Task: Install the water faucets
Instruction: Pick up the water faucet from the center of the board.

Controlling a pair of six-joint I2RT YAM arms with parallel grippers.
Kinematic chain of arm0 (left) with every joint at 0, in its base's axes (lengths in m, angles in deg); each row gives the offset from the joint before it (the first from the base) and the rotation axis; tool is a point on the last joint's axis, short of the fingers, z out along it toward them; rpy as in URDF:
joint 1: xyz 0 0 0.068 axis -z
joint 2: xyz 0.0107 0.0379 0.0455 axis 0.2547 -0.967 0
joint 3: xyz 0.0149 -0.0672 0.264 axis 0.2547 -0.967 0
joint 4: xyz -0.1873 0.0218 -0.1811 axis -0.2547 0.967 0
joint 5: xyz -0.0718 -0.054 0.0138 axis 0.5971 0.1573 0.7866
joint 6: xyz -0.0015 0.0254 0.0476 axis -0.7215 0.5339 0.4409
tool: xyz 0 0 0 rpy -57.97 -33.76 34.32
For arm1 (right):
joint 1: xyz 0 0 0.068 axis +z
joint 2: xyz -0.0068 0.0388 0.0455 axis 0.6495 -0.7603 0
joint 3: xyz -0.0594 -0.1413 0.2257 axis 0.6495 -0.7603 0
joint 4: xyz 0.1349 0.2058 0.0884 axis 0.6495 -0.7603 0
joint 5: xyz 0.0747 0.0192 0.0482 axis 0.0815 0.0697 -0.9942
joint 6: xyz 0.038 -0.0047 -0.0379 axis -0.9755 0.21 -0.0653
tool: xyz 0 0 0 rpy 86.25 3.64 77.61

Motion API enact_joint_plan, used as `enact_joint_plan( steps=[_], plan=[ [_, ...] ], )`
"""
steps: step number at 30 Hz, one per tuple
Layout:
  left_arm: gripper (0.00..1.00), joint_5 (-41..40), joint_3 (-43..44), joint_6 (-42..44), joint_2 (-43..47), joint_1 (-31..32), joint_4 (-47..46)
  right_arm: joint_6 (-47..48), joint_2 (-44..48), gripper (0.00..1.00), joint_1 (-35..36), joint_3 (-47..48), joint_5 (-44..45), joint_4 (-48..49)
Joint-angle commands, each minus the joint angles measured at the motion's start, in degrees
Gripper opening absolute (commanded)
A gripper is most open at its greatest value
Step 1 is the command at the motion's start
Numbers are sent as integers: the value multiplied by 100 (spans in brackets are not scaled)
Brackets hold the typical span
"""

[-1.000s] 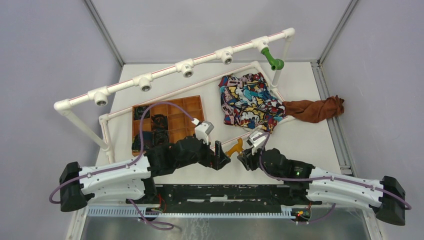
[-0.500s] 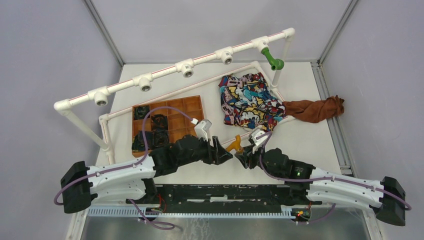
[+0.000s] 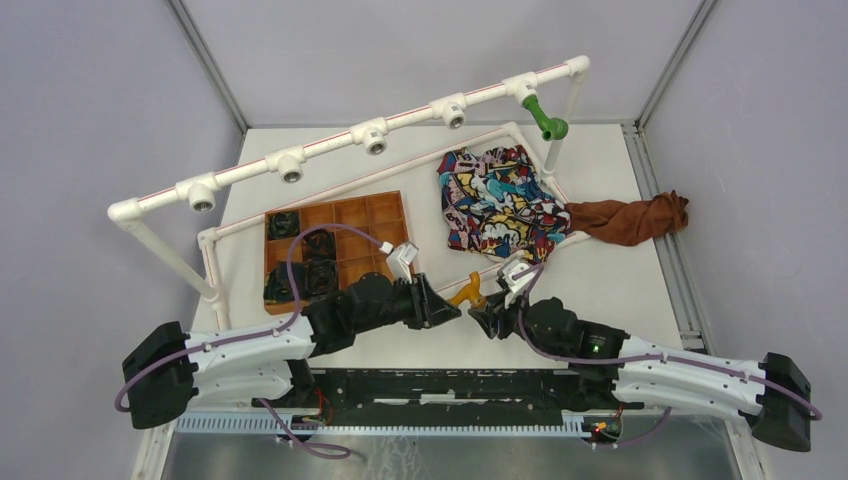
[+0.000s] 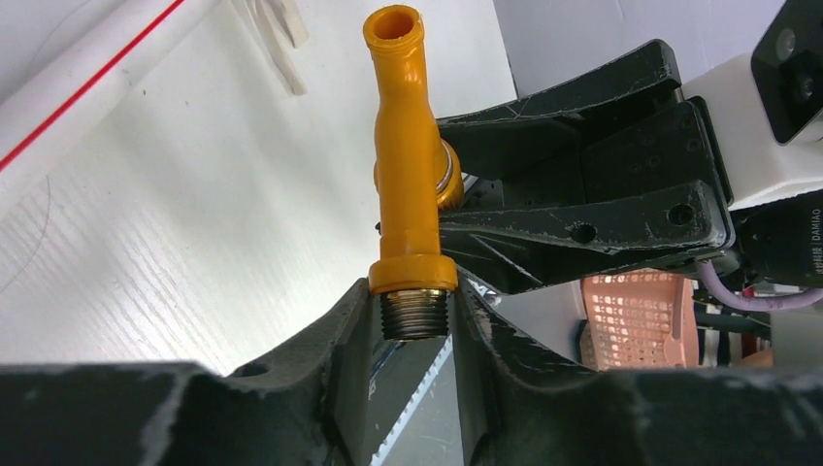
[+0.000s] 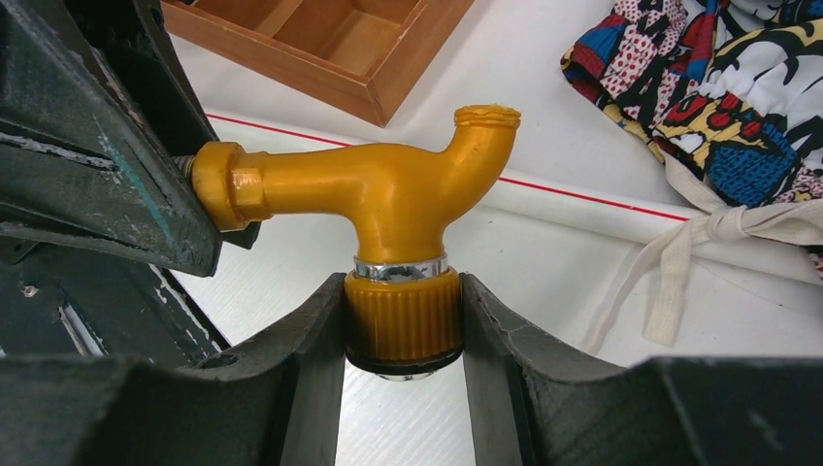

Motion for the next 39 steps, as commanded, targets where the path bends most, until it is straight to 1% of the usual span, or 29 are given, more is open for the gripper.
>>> enact_joint_plan(
  steps=[1,3,7,8,13,14,16,17,18,21,22,24,27,31,35,39],
  plan=[
    [35,220,-90,-311,-29,-46,-712,-164,-26,0,35,-81,-171,430],
    [27,271,-91,-319,-125,-67,-760,-196,-94,0,35,-102,-241,509],
    [5,256,-84,-319,-185,-93,-739,-251,-109,0,34,-136,-251,580],
    [2,218,-90,-321,-165,-108,-711,-252,-103,0,35,-138,-243,570],
    [2,-27,-158,-193,83,-157,-576,-262,-36,0,30,-138,-341,480],
    [2,-57,-156,-133,137,-178,-542,-288,-22,5,34,-127,-394,481],
    [2,-61,-125,100,321,-250,-402,-294,-9,33,35,-99,-566,445],
    [2,-73,-106,275,430,-290,-302,-282,7,51,36,-72,-679,426],
    [2,-70,-93,465,574,-311,-160,-261,41,61,34,-40,-787,391],
    [2,-44,-48,1162,1031,-407,195,-169,303,84,35,2,-996,289],
    [2,39,56,1459,1146,-474,423,-114,415,88,35,36,-1021,200],
    [2,226,265,1945,1337,-561,900,3,648,92,19,160,-1080,30],
    [2,563,469,2570,1535,-651,1273,167,1037,94,0,411,-1172,-202],
    [2,772,682,3060,1651,-691,1744,384,1407,95,-18,747,-1580,-305],
    [2,1010,908,3477,1726,-695,2037,387,1473,96,-27,943,-1974,-276],
    [2,1115,1135,3878,1771,-699,2326,371,1370,98,-48,1107,-2190,-255]
  ],
)
